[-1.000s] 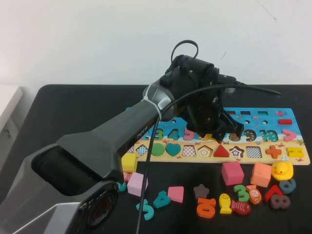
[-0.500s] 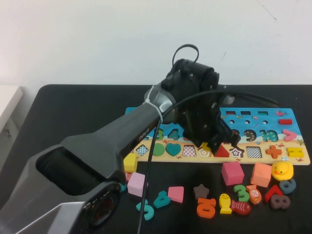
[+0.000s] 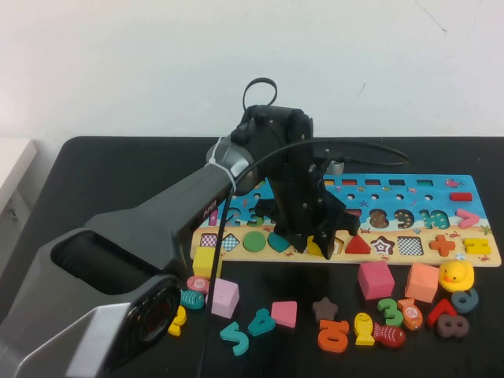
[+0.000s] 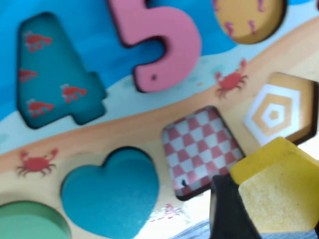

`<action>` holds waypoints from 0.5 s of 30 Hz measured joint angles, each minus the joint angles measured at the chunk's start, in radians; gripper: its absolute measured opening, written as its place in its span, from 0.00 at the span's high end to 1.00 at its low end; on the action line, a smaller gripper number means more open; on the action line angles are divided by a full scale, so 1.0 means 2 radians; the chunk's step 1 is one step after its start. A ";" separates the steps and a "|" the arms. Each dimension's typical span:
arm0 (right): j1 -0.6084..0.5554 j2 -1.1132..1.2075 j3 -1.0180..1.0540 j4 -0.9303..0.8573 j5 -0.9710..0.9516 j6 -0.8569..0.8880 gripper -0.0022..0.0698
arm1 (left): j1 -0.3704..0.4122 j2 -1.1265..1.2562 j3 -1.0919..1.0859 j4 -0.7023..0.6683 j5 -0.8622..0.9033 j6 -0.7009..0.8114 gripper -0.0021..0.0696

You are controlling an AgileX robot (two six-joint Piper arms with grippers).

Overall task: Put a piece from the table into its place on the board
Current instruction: Place the "five-pointed star" into the hole of the five-pointed star

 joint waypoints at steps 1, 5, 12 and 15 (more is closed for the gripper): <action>0.000 0.000 0.000 0.000 0.000 0.000 0.94 | 0.001 0.000 0.000 0.000 0.000 0.001 0.54; 0.000 0.000 0.000 0.000 0.000 -0.001 0.94 | 0.001 0.000 0.000 -0.001 -0.002 0.001 0.54; 0.000 0.000 0.000 0.000 0.000 -0.001 0.94 | 0.001 0.000 0.000 -0.014 -0.030 -0.012 0.54; 0.000 0.000 0.000 0.000 0.000 -0.001 0.94 | 0.001 0.000 0.000 -0.015 -0.040 -0.013 0.54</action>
